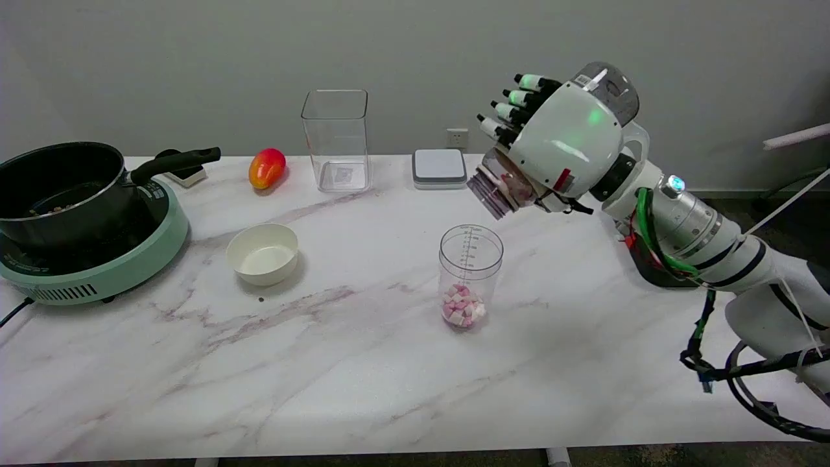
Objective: Place the bottle onto the table.
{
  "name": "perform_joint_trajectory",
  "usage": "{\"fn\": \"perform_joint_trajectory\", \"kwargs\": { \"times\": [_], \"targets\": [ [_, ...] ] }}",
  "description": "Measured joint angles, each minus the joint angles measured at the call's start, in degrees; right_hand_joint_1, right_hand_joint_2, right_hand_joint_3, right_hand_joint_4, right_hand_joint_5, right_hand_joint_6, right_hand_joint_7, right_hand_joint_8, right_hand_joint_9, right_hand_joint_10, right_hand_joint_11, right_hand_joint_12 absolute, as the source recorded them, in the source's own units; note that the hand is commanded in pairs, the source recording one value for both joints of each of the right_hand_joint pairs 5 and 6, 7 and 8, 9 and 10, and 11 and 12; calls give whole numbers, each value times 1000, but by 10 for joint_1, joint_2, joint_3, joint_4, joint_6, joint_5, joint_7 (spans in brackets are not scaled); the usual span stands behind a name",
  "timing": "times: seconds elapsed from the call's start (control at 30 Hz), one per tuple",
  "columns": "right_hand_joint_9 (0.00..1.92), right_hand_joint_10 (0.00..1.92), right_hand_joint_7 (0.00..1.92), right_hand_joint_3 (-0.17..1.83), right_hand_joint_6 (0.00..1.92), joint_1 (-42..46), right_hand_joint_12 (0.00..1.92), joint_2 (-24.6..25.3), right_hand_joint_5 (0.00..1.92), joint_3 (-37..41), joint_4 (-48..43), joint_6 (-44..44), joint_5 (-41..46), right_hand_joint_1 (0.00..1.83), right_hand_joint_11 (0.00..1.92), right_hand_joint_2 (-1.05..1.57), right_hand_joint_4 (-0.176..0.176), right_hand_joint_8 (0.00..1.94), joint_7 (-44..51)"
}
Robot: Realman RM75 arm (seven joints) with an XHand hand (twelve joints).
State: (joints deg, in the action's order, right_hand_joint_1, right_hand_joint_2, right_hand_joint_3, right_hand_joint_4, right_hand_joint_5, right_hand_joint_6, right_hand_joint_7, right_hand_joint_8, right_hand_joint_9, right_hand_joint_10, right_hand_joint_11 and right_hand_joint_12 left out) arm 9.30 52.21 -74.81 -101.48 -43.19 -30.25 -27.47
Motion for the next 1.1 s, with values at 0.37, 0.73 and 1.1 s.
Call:
{"fn": "perform_joint_trajectory", "kwargs": {
  "times": [0.37, 0.73, 1.1],
  "targets": [
    [1210, 1210, 1242, 657, 1351, -4, 1017, 34, 1351, -34, 37, 24, 200, 1465, 1017, 592, 0, 1242, 28],
    [1182, 1182, 1189, 977, 1249, -1, 968, 59, 1249, -58, 100, 17, 475, 1551, 968, 351, 0, 1189, 37],
    [1190, 1190, 1209, 1061, 1250, -11, 975, 41, 1250, -88, 206, 16, 686, 1531, 975, 235, 0, 1209, -107]
  ]
}}
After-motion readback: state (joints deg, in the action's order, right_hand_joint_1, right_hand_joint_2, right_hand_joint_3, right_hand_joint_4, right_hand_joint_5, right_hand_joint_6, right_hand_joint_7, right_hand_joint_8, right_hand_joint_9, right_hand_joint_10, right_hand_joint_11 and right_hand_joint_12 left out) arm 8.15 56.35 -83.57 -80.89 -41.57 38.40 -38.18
